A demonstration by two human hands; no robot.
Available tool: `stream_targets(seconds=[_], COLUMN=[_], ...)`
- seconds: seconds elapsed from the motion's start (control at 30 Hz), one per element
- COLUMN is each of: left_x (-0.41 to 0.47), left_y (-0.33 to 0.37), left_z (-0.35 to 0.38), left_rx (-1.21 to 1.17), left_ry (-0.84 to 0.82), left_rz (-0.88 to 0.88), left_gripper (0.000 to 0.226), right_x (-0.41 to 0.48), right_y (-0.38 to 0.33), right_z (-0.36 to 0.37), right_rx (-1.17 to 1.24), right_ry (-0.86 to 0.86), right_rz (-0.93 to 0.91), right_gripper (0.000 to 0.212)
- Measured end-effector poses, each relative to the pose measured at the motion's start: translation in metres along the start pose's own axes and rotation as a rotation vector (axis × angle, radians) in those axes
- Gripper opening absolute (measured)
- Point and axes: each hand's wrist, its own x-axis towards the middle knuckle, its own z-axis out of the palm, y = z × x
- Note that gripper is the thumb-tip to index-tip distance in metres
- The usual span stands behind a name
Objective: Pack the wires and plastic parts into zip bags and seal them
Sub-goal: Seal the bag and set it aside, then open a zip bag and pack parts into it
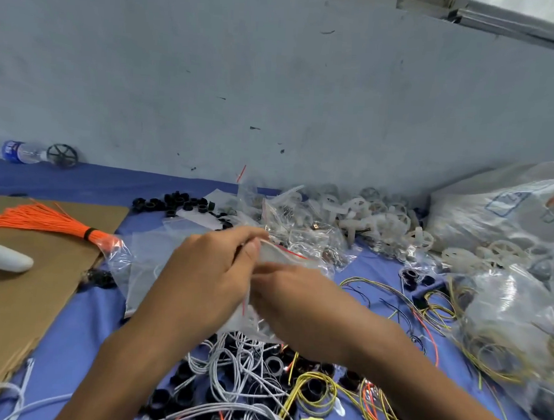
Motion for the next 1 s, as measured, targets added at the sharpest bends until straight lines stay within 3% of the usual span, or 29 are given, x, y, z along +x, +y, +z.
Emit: stream_targets(seconds=[0.13,0.23,0.3,0.4,0.5,0.57,0.7,0.8,0.9,1.0], left_x=[0.007,0.010,0.011,0.011,0.011,0.009,0.007,0.008,0.010,0.010], left_y=[-0.013,-0.020,-0.023,-0.024,-0.024,-0.022,-0.021,-0.022,-0.023,-0.024], left_z=[-0.005,-0.006,-0.005,-0.001,0.003,0.005,0.002,-0.002,-0.005,-0.006], left_rx=[-0.063,-0.136,-0.160,-0.156,-0.146,-0.146,-0.155,-0.168,-0.197,-0.217], left_ry=[0.114,0.143,0.145,0.140,0.102,0.044,-0.047,-0.050,-0.032,0.010], left_rz=[-0.080,-0.129,-0.131,-0.119,-0.106,-0.087,-0.045,-0.021,0.008,0.054], left_gripper=[0.023,0.024,0.024,0.024,0.023,0.023,0.023,0.023,0.021,0.021], right_x=[-0.019,-0.030,-0.034,-0.044,-0.055,-0.060,-0.066,-0.073,-0.075,-0.074], right_y=[0.014,0.044,0.063,0.081,0.091,0.095,0.102,0.107,0.102,0.095], right_z=[-0.031,-0.028,-0.012,0.026,0.067,0.084,0.086,0.077,0.078,0.088], right_rx=[0.516,0.458,0.330,0.151,0.015,-0.047,-0.092,-0.016,0.078,0.019], right_ry=[0.348,0.605,0.485,-0.006,-0.288,-0.310,-0.211,-0.222,-0.282,-0.313], right_rz=[0.112,0.271,0.384,0.431,0.385,0.363,0.384,0.378,0.358,0.362], right_gripper=[0.019,0.010,0.010,0.019,0.036,0.042,0.022,0.020,0.032,0.032])
